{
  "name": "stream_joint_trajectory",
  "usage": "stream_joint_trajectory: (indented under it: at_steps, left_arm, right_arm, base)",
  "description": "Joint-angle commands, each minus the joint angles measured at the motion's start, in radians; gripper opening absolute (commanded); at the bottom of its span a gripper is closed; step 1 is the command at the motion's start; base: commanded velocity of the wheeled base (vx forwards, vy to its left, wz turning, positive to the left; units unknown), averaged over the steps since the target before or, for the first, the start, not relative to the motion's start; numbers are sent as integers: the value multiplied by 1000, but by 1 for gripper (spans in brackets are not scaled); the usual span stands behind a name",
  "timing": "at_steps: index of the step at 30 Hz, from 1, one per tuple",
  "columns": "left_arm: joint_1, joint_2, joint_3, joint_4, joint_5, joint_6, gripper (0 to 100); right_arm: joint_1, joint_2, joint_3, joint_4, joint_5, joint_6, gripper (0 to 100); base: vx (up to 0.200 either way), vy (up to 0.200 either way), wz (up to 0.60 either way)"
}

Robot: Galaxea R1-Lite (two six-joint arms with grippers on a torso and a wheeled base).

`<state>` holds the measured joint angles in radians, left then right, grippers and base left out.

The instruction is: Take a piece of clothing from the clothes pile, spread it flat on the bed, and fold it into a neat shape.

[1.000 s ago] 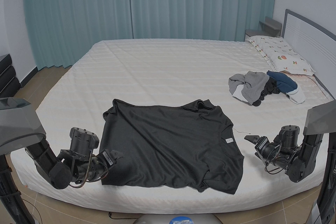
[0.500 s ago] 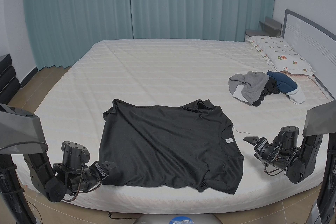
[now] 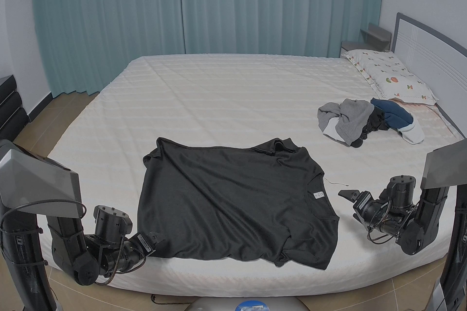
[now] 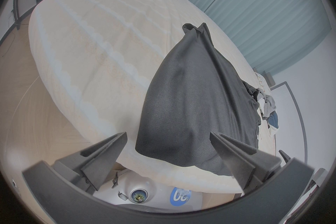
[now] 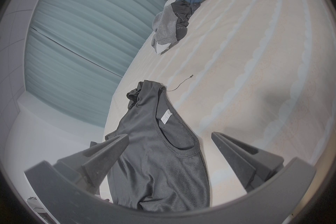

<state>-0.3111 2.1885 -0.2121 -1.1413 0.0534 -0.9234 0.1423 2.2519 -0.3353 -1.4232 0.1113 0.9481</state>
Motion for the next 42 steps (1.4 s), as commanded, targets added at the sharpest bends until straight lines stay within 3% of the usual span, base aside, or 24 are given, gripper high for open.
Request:
stream_joint_trajectory:
  at_steps: [1,12,13,20,27,32,42]
  left_arm:
    - [-3,27,-7,0,2,0,100]
    - [-14,51,-49,9,29,6,100]
    - [-16,53,-50,9,34,6,0]
    - [-20,59,-44,0,71,0,0]
    - [26,-6,14,-3,117,1,0]
    - [90,-107,34,8,115,6,0]
    - [109,-131,46,0,112,8,0]
  right_arm:
    - [0,2,-1,0,1,0,100]
    - [0,5,-2,0,1,0,100]
    - [0,6,-2,0,1,0,100]
    - [14,14,2,0,-7,-5,100]
    - [45,51,7,0,-10,-11,100]
    - [69,74,-7,3,-12,-20,100]
    - [91,163,-103,38,-18,-68,100]
  base:
    - [0,0,0]
    - [0,0,0]
    - [0,0,0]
    - [0,0,0]
    - [0,0,0]
    - [0,0,0]
    - [0,0,0]
